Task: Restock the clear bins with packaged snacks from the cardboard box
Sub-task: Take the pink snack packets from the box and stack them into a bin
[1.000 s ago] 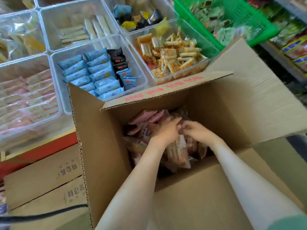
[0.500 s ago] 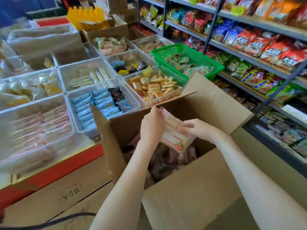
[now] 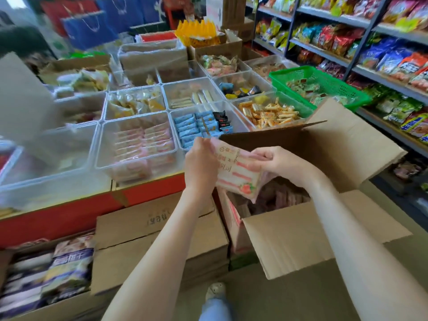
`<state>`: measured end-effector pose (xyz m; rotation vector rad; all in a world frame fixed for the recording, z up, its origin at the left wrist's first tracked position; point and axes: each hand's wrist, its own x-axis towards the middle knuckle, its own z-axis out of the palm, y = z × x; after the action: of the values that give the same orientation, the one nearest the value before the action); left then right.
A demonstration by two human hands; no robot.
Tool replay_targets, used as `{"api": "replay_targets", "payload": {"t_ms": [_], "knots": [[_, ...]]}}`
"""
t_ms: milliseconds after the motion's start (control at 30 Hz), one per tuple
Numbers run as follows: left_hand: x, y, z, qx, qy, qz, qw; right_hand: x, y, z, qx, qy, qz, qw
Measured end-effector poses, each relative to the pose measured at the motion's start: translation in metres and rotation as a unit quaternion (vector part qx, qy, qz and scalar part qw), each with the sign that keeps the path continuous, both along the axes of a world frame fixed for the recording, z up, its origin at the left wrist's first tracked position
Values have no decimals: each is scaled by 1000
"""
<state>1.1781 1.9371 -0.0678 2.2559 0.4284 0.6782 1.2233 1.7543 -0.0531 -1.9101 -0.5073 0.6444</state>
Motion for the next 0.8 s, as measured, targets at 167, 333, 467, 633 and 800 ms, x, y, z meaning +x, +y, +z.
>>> {"api": "replay_targets", "payload": {"t_ms": [167,333,467,633,800], "knots": [[-4,63,-1,-35,-43,55,997,13,61,8,22,-69,-27,997],[16,144,-13,-106,-47,78,990,50,147,7,-48,-140,-41,988],[55,223,-10,-139,-35,58,988,95,227,2,-63,-162,-76,982],[109,315,-34,-135,54,28,989,148,311,-25,-96,-173,-117,973],[142,352,-81,-157,152,1,976,181,347,-72,-151,-130,-110,974]]}}
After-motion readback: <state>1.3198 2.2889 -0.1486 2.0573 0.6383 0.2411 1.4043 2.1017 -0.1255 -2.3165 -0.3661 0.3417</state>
